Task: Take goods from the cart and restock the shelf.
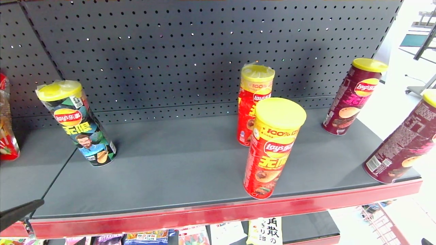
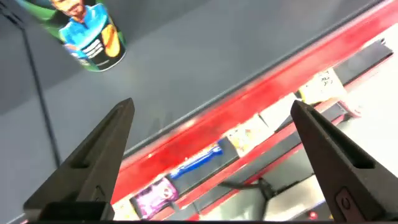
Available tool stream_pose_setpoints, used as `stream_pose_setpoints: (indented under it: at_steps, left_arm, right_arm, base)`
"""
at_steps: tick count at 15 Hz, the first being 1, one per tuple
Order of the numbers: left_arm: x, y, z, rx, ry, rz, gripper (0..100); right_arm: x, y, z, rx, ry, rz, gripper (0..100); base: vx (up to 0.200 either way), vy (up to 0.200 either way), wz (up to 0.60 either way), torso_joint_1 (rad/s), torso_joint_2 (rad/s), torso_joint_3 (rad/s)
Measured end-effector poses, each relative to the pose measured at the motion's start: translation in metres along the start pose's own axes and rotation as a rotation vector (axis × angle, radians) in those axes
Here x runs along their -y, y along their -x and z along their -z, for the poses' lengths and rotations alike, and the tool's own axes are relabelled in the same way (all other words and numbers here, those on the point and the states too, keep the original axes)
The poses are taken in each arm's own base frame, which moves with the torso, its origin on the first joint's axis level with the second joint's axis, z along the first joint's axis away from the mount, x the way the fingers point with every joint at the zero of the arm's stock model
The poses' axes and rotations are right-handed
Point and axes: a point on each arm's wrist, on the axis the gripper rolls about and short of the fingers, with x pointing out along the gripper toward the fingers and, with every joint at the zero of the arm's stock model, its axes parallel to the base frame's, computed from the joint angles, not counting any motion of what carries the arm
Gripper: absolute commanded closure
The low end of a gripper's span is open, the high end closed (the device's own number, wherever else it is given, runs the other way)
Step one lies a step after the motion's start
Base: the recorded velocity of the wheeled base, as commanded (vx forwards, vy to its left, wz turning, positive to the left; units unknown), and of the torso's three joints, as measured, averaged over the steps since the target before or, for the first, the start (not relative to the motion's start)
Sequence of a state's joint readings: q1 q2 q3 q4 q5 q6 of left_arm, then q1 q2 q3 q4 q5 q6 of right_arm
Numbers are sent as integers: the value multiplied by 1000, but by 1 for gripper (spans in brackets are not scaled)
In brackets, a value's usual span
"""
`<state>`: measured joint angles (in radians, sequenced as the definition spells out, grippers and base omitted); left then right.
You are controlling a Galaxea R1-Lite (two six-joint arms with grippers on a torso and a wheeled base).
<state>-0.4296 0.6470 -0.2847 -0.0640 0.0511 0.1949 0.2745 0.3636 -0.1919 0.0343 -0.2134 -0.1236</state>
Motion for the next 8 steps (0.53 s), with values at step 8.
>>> stream_pose_setpoints:
  at_steps: [8]
  left_arm:
    - [-3, 14, 1, 50, -11, -130, 0]
  right_arm:
    - [0, 0, 3, -1, -2, 1, 0]
  base:
    - [-200, 0, 0, 1, 2, 3]
